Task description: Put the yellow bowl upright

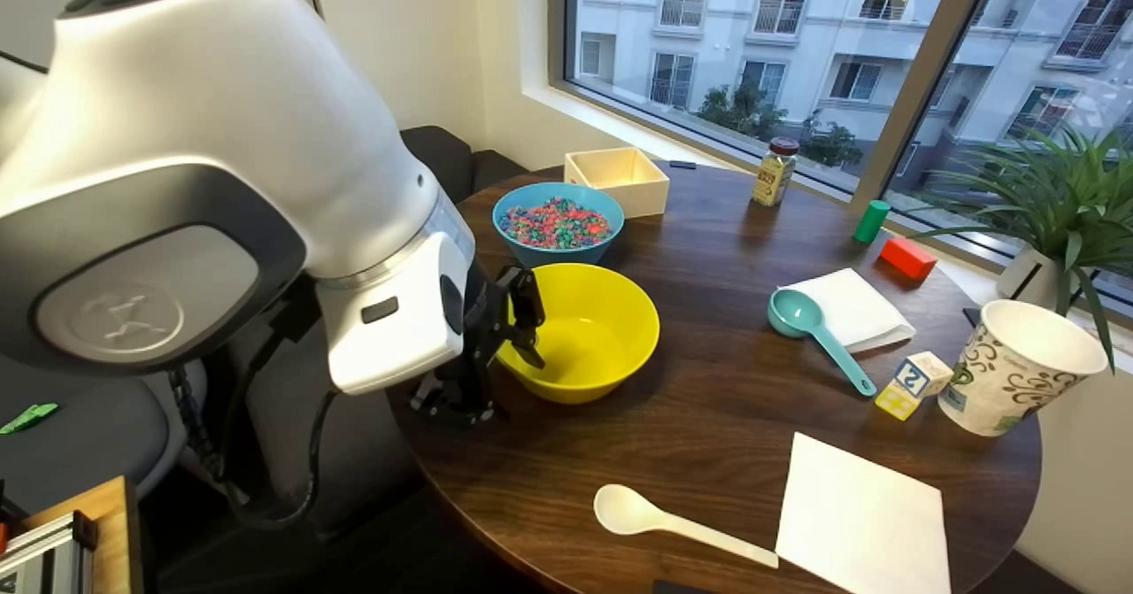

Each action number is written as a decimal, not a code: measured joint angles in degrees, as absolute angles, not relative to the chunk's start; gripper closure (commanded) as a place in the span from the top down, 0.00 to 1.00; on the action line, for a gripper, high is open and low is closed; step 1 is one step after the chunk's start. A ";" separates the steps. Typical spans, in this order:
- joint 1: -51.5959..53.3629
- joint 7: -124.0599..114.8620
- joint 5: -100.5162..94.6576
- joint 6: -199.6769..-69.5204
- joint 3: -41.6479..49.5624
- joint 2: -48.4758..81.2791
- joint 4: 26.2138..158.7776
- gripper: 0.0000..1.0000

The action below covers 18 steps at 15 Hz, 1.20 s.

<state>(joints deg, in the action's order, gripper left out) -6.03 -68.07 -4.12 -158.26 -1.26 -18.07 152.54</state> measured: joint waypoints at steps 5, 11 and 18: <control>-6.55 -66.67 -4.20 -158.26 -2.33 -18.33 152.51 1.00; -9.79 -63.76 -7.98 -155.43 -5.07 -20.55 150.64 1.00; -11.05 -56.93 -19.58 -138.08 -9.05 -23.52 143.64 1.00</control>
<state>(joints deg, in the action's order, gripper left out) -11.05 -56.93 -19.58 -138.08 -9.05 -23.52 143.64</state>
